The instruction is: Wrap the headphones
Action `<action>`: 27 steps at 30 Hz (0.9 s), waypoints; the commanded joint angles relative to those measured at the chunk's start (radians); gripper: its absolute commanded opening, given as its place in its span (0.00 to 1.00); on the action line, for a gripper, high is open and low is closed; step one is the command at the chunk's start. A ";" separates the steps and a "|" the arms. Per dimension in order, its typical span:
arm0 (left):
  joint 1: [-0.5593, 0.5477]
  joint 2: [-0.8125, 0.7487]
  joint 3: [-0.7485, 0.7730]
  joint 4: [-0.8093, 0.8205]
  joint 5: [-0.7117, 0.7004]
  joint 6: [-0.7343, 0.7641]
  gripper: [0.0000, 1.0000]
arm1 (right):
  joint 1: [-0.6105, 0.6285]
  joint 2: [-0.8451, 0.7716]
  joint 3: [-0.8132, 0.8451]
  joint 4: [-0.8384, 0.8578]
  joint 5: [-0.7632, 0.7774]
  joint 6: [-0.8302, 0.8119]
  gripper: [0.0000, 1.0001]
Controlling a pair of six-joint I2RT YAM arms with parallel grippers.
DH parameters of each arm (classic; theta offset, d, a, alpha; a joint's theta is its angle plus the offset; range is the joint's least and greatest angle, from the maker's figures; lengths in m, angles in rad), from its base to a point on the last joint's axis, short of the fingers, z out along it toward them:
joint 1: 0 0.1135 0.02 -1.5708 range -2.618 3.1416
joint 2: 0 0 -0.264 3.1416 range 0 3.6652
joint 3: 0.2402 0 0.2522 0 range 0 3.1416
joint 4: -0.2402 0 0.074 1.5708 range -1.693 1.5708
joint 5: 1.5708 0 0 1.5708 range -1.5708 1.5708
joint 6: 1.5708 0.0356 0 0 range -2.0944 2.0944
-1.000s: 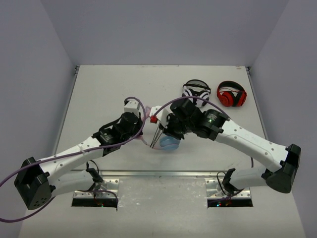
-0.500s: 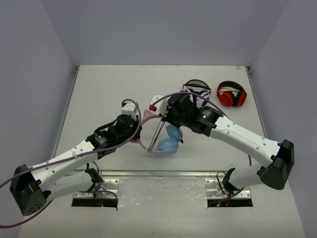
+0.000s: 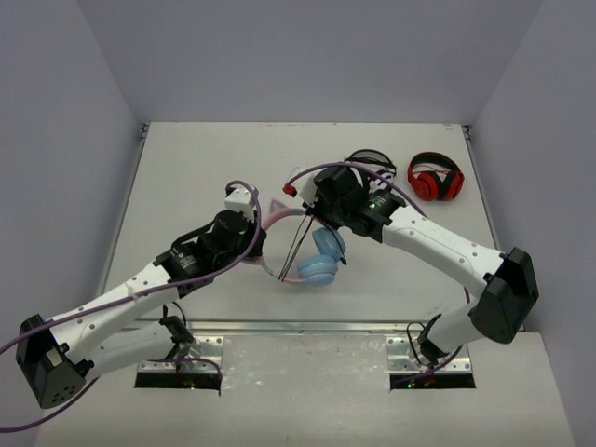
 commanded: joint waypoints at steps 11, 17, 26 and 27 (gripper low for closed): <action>-0.012 -0.056 0.094 0.050 0.086 0.035 0.00 | -0.088 -0.007 0.023 0.057 -0.146 0.037 0.31; -0.012 -0.070 0.110 0.081 0.115 0.042 0.00 | -0.176 -0.039 -0.018 0.086 -0.252 0.117 0.43; -0.013 -0.077 0.146 0.111 0.126 0.061 0.00 | -0.279 -0.040 -0.012 0.052 -0.416 0.212 0.53; -0.013 -0.074 0.151 0.111 0.126 0.062 0.01 | -0.288 -0.040 -0.015 0.052 -0.419 0.228 0.54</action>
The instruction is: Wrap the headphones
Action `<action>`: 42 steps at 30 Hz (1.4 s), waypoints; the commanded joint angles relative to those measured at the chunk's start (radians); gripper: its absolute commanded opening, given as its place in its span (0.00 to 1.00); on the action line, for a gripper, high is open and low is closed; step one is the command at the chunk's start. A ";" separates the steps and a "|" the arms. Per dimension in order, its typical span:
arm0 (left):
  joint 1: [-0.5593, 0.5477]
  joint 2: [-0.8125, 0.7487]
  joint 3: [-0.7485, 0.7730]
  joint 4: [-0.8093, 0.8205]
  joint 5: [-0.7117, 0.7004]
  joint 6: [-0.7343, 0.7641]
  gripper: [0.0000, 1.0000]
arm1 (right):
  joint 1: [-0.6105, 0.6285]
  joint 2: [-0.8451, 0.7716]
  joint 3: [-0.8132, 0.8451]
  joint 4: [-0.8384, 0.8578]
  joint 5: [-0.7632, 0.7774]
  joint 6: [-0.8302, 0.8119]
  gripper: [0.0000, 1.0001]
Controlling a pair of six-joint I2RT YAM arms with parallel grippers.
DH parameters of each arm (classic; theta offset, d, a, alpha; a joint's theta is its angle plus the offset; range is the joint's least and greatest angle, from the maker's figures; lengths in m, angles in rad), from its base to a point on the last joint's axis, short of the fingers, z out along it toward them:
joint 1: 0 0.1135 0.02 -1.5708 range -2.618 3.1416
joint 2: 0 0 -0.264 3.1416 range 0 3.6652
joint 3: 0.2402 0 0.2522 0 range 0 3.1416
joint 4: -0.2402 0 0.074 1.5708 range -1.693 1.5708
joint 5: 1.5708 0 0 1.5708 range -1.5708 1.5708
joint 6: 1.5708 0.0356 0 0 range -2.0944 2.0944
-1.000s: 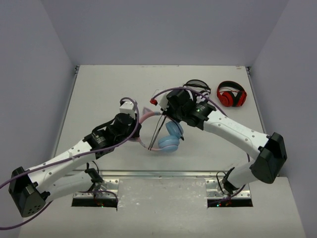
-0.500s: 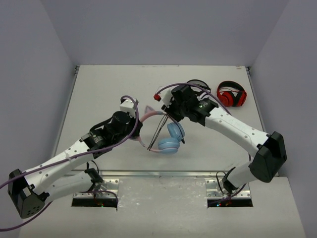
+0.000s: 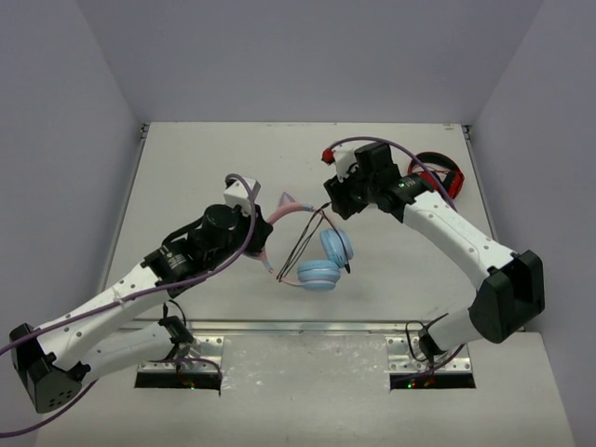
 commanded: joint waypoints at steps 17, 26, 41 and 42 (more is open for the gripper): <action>0.079 0.194 0.271 0.105 0.225 0.126 0.00 | -0.351 -0.215 -0.073 -0.204 0.304 0.538 0.99; 0.148 0.437 0.373 0.183 0.494 0.310 0.00 | -0.353 -0.625 -0.113 -0.298 0.290 0.529 0.99; 0.124 0.989 0.711 0.145 0.818 0.523 0.00 | -0.353 -0.844 -0.222 -0.401 0.088 0.429 0.99; 0.119 1.038 0.728 0.139 0.815 0.526 0.00 | -0.353 -0.856 -0.233 -0.399 0.088 0.431 0.99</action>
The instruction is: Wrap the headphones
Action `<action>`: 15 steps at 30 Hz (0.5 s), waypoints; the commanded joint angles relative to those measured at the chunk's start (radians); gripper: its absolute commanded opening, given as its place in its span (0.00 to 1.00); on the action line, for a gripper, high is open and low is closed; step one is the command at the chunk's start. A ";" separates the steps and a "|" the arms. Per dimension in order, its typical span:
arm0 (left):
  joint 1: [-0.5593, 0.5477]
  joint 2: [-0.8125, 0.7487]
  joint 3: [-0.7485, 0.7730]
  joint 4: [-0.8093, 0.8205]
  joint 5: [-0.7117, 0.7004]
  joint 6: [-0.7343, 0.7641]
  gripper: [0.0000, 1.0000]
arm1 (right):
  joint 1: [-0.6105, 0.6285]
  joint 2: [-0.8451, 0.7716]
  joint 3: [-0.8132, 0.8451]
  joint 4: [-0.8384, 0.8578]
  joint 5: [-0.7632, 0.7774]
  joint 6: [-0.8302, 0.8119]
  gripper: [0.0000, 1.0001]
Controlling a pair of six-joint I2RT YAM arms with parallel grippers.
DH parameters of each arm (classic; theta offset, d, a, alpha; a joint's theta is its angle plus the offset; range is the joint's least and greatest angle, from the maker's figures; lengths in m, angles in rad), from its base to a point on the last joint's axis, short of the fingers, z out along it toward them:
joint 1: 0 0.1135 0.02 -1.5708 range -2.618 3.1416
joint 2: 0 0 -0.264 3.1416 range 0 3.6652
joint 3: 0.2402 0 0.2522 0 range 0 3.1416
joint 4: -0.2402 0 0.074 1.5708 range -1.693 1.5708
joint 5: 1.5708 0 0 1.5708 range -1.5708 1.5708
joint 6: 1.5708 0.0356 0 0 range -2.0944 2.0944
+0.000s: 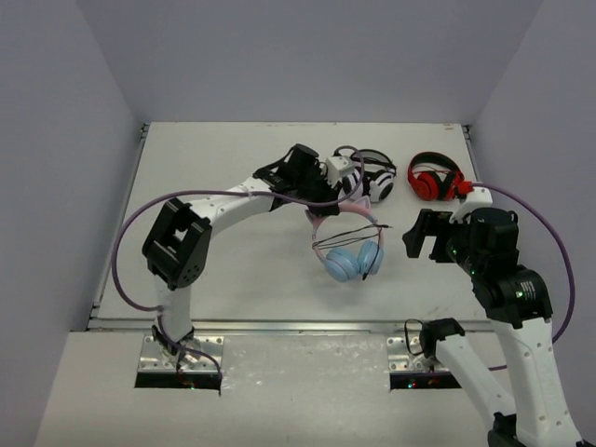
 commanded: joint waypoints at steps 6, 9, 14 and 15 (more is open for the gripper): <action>-0.071 0.227 0.250 0.000 0.087 0.080 0.00 | 0.003 -0.094 -0.060 -0.028 -0.020 -0.021 0.99; -0.087 0.298 0.305 0.000 0.087 0.080 0.01 | 0.003 -0.114 -0.052 -0.049 -0.049 -0.026 0.99; -0.110 0.406 0.374 0.002 0.079 0.074 0.01 | 0.004 -0.160 -0.032 -0.067 -0.057 -0.030 0.99; -0.113 0.423 0.394 -0.003 0.068 0.069 0.01 | 0.003 -0.166 -0.032 -0.067 -0.063 -0.030 0.99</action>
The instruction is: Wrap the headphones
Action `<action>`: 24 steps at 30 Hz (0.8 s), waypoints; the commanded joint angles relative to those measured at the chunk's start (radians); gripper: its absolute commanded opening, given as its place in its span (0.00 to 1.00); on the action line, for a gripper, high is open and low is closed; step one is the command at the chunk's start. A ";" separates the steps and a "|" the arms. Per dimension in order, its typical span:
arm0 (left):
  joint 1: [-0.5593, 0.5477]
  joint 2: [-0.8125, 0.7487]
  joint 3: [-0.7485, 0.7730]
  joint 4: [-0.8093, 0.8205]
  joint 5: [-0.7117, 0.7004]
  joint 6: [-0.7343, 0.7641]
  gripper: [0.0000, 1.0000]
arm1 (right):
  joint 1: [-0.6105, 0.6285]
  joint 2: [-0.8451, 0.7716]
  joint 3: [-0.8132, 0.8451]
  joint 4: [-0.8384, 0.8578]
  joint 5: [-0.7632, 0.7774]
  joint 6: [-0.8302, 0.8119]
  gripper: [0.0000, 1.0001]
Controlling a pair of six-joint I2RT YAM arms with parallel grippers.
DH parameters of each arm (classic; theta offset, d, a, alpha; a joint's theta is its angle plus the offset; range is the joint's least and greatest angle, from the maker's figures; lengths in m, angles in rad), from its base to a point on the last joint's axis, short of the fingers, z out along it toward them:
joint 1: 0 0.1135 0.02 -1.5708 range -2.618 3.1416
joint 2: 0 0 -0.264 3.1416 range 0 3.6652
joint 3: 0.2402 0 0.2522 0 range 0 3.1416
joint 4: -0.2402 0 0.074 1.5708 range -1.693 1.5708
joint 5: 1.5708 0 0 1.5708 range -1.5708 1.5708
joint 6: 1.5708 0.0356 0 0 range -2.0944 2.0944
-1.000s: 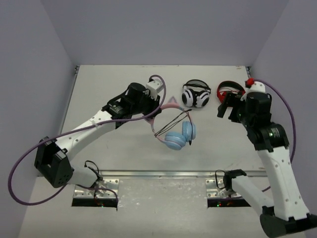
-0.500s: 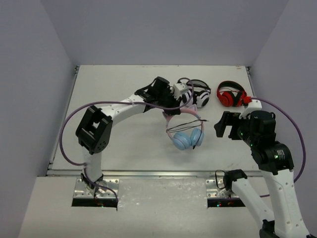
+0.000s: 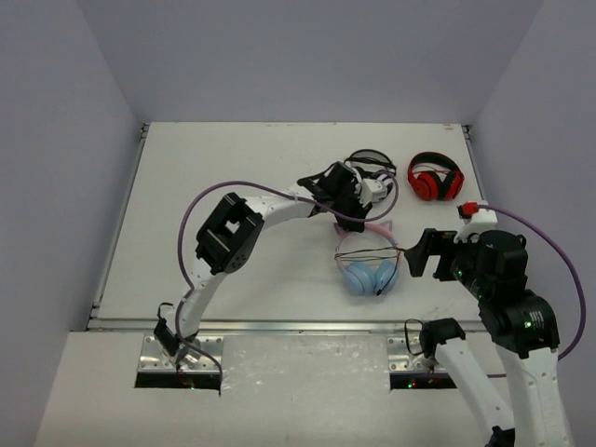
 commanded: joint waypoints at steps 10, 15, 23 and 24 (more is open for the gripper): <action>-0.019 0.181 0.280 0.004 0.023 -0.068 0.04 | 0.003 -0.040 0.002 0.007 -0.058 -0.018 0.99; -0.029 0.211 0.332 -0.021 0.024 -0.054 0.05 | 0.003 -0.050 0.001 0.009 -0.058 -0.020 0.99; -0.029 0.211 0.356 -0.049 0.021 -0.039 0.28 | 0.003 -0.051 -0.002 0.010 -0.073 -0.023 0.99; -0.029 0.208 0.352 -0.049 0.021 -0.037 0.32 | 0.003 -0.051 -0.002 0.010 -0.073 -0.021 0.99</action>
